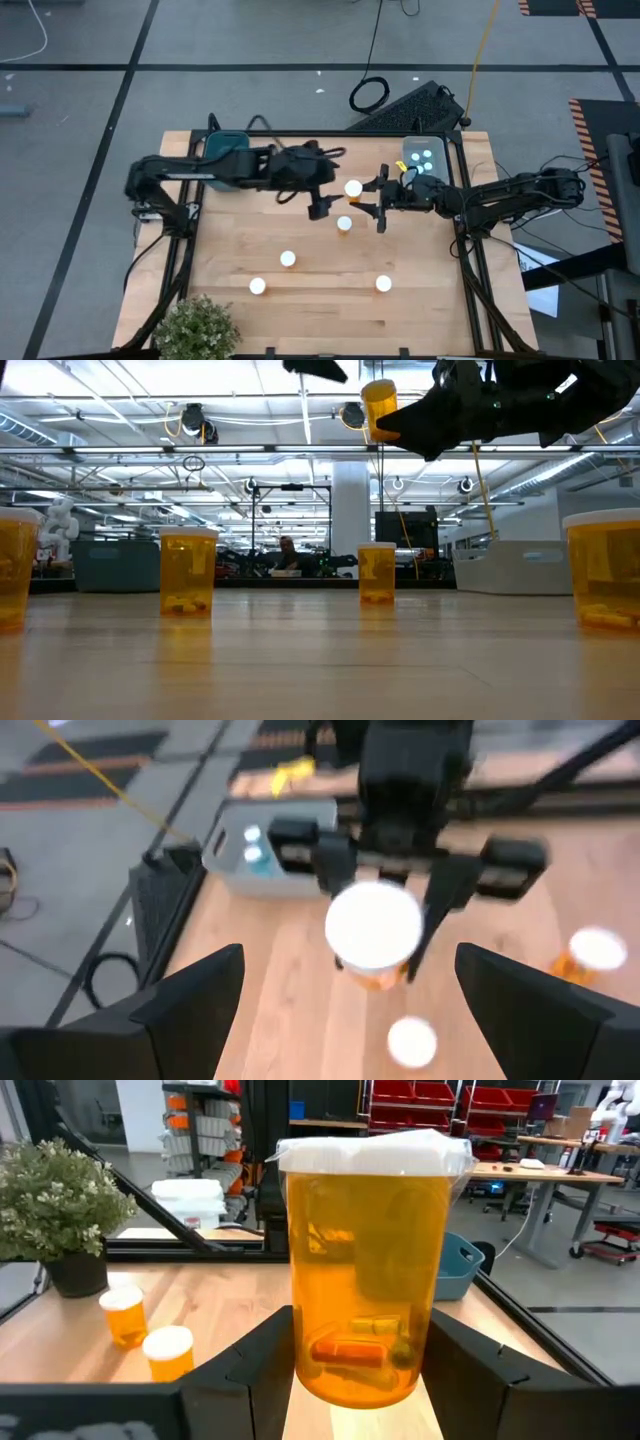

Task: Pick and place medicine bottles into bin by pill shape (circle, oval)
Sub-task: Put the orange capsule bottle into the blue bin

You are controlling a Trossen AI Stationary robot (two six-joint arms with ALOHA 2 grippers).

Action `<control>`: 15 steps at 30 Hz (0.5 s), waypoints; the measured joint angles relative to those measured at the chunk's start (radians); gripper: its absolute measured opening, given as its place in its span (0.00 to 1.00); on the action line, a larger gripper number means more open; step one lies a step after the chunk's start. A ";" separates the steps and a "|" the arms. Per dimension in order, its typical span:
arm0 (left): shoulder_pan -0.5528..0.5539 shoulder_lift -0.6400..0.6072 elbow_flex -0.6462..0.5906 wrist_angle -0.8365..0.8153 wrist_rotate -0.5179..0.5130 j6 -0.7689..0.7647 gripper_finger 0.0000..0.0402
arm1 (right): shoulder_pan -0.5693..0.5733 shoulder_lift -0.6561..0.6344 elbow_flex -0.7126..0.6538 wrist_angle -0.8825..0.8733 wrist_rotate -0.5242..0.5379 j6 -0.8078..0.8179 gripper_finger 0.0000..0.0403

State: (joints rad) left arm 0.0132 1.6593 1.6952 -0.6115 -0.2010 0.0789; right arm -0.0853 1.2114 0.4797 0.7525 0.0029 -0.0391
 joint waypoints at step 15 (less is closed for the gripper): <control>0.035 0.235 0.219 -0.127 0.188 0.083 0.91 | -0.001 0.000 0.000 -0.040 0.005 -0.026 0.45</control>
State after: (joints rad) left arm 0.0483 1.8944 1.9145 -0.7382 -0.0132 0.1624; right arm -0.0860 1.2118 0.4797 0.7128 0.0074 -0.0650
